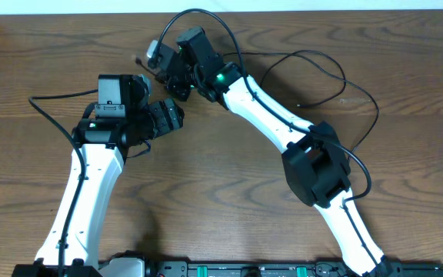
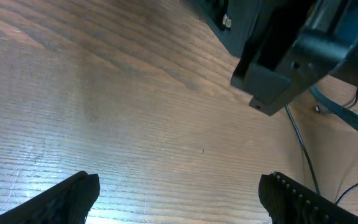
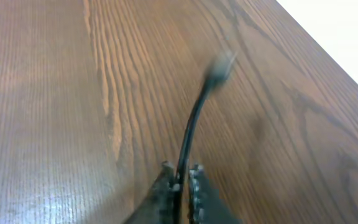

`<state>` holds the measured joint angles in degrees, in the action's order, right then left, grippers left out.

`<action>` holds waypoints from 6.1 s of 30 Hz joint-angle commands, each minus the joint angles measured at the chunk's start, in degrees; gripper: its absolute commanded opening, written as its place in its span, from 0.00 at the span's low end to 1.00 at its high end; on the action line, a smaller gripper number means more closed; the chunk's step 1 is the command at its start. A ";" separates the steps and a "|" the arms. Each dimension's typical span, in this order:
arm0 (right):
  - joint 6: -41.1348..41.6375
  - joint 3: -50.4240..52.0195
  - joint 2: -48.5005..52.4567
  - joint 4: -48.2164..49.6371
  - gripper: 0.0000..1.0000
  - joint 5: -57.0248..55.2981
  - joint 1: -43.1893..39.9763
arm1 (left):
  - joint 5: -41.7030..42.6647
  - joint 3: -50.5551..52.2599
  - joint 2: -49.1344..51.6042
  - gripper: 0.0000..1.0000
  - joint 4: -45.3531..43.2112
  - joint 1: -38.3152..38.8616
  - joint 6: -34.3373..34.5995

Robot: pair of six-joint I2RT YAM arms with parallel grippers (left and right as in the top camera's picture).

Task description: Untangle cables

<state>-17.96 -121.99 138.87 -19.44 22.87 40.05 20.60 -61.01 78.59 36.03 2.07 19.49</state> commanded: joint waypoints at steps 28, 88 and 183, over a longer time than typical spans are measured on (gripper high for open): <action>10.32 -1.01 -1.81 -26.67 0.56 -21.18 -14.64 | -0.79 -1.09 -0.24 0.87 0.20 -0.02 -0.31; -7.15 -0.87 6.23 -29.77 0.01 -8.85 -39.26 | -0.79 -1.09 -0.24 0.87 0.20 -0.02 -0.31; 13.75 -1.75 4.15 -35.26 0.99 1.92 -10.56 | -0.79 -1.09 -0.24 0.87 0.20 -0.02 -0.31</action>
<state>-2.15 -122.96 143.85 -53.82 34.52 27.11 20.60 -61.01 78.59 36.03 2.07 19.49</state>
